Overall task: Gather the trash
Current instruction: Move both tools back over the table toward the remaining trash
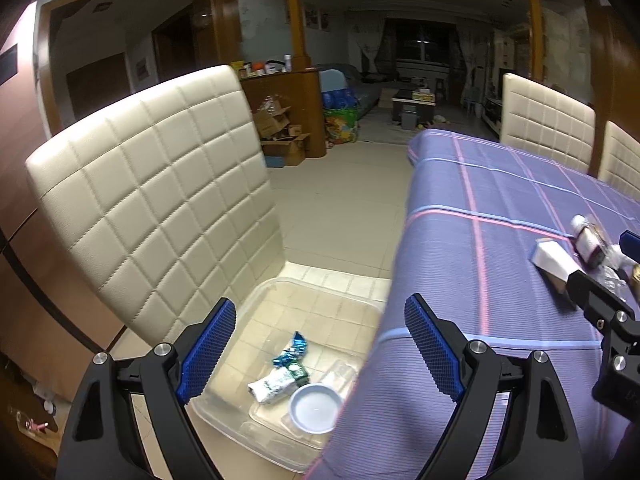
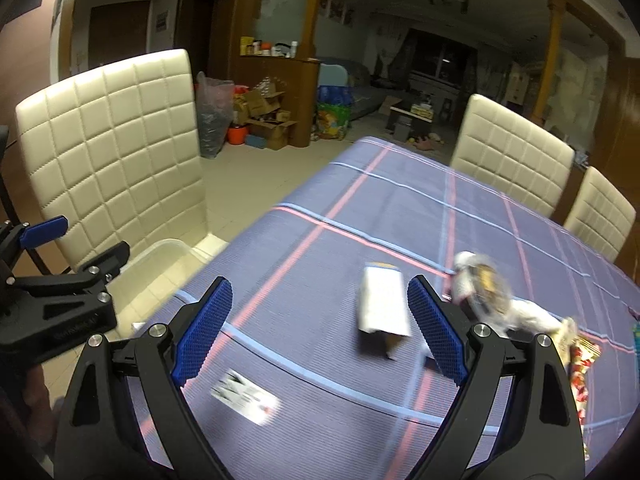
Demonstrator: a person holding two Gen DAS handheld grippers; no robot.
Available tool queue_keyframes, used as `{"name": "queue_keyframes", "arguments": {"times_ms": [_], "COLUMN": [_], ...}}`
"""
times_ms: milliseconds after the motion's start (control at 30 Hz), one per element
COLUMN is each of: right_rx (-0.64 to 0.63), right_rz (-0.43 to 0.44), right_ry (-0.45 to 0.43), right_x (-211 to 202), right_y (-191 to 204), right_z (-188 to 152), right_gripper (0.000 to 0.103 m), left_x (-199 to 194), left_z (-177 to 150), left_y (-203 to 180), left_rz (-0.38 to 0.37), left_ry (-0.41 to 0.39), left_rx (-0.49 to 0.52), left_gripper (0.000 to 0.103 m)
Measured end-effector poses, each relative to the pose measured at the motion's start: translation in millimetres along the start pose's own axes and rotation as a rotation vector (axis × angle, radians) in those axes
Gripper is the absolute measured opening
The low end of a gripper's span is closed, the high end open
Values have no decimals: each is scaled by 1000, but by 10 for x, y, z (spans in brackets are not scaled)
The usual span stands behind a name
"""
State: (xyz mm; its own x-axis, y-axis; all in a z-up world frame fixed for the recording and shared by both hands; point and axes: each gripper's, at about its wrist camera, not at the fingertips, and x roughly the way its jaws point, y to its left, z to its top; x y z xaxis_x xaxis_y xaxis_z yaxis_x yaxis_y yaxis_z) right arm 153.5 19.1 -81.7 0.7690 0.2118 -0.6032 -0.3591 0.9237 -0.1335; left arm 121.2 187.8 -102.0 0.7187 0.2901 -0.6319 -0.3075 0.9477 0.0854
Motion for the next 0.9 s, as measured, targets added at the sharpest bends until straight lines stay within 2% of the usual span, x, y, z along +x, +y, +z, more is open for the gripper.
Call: {"name": "queue_keyframes", "arguments": {"times_ms": [133,233,267,433,600,800,900], "right_rx": [37,56,56,139,283,307,330], "right_rz": [-49,-130,-130,-241,-273,-310,-303], "right_ry": [4,-3,-3,49,146,160,161], "right_x": [-98,-197,-197,-238,-174,-198,-200], "right_y": [-367,-715,-715,-1356,-1949,-2223,-2328], "right_z": [-124,-276,-276,-571,-895,-1088,-1126], "right_gripper": [89,89,89,88,88,88,88], "left_x": [-42,-73,-87,-150,-202,-301,-323], "left_z": [14,16,11,-16,-50,-99,-106], "left_y": [-294,-605,-706,-1217,-1729,-2289,-2477], "left_rz": [-66,-113,-122,-196,-262,-361,-385], "left_ry": [8,16,16,29,47,56,55], "left_rx": [28,70,85,144,203,277,306], "left_gripper": [84,84,84,84,84,84,84]}}
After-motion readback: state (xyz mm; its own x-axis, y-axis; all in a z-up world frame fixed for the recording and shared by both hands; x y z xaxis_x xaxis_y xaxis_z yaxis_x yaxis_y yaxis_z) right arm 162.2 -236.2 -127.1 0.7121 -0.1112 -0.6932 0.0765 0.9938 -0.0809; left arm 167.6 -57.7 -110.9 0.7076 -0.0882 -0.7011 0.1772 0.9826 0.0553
